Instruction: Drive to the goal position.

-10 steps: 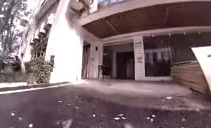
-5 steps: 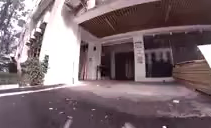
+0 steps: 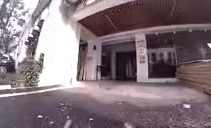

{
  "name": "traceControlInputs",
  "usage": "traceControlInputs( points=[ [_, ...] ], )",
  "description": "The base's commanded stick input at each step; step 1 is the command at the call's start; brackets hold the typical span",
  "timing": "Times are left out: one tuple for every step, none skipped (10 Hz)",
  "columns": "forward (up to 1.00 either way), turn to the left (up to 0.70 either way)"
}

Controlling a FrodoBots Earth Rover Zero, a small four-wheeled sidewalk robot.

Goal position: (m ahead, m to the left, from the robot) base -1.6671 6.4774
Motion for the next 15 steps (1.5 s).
traceControlInputs(
  points=[
    [0.66,-0.11],
    [0.66,-0.11],
    [0.66,-0.11],
    [0.66,-0.07],
    [0.66,-0.01],
    [0.66,0.0],
    [0.66,0.0],
    [0.66,-0.08],
    [0.66,-0.05],
    [0.66,-0.02],
    [0.66,0.0],
    [0.66,0.0],
    [0.66,-0.1],
    [0.66,-0.11],
    [0.66,-0.06]
  ],
)
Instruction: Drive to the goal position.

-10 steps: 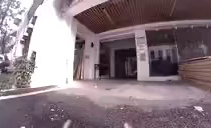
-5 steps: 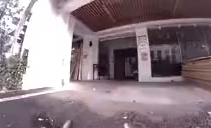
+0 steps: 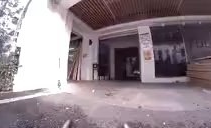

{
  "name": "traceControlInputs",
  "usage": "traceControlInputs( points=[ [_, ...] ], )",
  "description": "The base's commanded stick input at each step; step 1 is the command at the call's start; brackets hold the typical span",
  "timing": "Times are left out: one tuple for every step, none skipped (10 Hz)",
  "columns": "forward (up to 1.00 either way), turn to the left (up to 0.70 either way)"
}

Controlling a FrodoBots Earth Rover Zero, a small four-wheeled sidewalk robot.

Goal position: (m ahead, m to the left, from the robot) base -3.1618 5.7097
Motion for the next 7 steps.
traceControlInputs(
  points=[
    [0.66,-0.01],
    [0.66,-0.08],
    [0.66,-0.1],
    [0.66,-0.1],
    [0.66,-0.1],
    [0.66,-0.1],
    [0.66,-0.1]
  ],
)
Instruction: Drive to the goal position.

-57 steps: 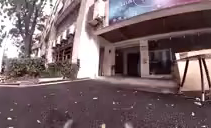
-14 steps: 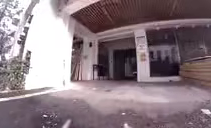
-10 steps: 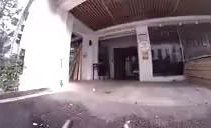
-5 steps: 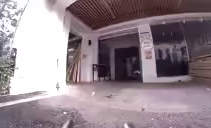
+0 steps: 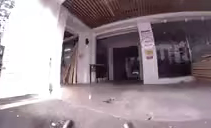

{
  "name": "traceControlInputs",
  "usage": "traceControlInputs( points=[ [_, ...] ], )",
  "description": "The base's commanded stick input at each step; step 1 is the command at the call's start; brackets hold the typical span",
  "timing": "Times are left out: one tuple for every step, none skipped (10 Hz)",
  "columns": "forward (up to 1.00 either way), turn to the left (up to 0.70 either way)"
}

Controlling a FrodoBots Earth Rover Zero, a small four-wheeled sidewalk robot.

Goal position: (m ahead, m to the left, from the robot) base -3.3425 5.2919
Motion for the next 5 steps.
traceControlInputs(
  points=[
    [0.66,-0.05],
    [0.66,0.0],
    [0.66,0.0],
    [0.66,0.0],
    [0.66,0.0]
  ],
)
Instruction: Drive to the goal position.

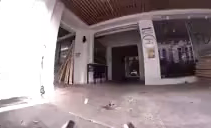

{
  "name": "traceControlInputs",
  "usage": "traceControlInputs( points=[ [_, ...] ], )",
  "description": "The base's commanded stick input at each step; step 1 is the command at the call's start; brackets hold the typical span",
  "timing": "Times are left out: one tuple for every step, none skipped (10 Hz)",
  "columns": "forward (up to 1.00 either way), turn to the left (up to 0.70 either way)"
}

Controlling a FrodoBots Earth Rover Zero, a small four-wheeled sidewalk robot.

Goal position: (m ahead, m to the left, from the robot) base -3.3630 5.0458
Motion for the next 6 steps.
traceControlInputs(
  points=[
    [0.66,0.0],
    [0.66,0.06],
    [0.66,0.11],
    [0.66,0.13],
    [0.66,0.13],
    [0.66,0.13]
  ],
)
